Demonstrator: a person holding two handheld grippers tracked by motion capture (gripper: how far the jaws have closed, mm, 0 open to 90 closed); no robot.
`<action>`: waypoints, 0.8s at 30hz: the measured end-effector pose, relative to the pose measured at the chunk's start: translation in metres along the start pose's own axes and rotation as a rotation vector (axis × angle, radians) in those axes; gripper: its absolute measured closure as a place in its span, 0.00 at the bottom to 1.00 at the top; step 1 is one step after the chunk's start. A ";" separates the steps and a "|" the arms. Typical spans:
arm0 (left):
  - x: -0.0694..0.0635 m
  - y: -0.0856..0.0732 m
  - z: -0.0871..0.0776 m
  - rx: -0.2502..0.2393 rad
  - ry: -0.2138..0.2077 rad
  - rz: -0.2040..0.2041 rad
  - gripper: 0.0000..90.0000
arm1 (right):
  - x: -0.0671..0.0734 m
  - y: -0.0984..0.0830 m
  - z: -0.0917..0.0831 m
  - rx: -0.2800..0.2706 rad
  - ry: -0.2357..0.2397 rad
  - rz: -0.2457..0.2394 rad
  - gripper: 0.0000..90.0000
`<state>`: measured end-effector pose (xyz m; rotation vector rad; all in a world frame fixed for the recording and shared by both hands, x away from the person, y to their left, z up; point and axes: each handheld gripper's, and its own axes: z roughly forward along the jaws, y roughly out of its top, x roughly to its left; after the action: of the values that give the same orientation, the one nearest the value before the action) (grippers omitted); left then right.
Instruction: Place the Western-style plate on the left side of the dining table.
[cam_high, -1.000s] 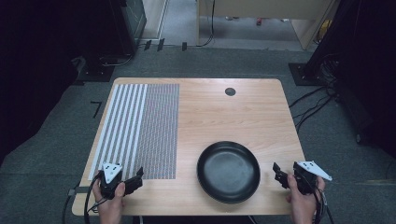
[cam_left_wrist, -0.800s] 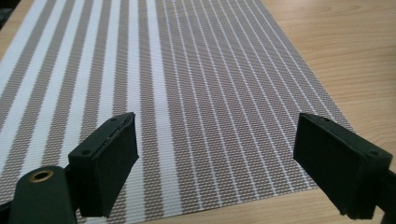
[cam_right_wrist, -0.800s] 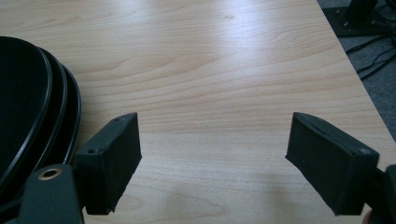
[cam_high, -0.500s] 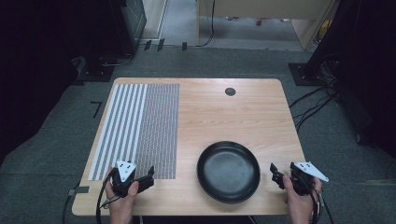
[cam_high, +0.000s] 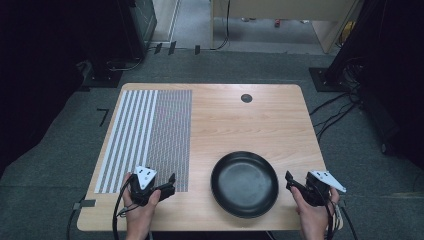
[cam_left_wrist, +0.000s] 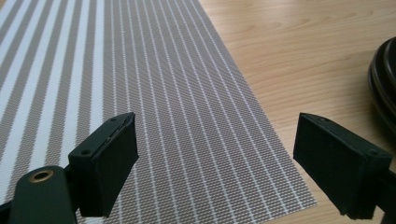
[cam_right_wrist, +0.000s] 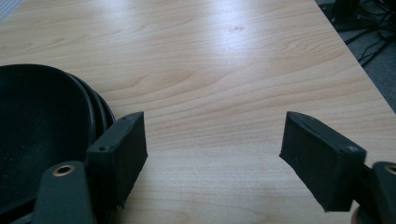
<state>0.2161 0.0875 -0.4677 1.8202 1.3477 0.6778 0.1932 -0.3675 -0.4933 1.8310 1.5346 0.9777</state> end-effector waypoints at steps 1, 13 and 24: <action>-0.002 0.001 0.001 0.000 -0.005 0.002 0.15 | 0.002 0.001 -0.001 0.000 -0.004 -0.001 0.26; -0.025 0.020 0.011 -0.017 -0.050 0.006 0.15 | 0.027 0.011 -0.003 -0.028 0.028 0.006 0.33; -0.050 0.031 0.026 -0.015 -0.099 -0.015 0.15 | 0.027 0.005 -0.005 -0.085 0.072 0.029 0.43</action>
<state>0.2385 0.0286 -0.4558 1.8058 1.2869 0.5804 0.1946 -0.3419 -0.4817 1.7808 1.4887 1.1169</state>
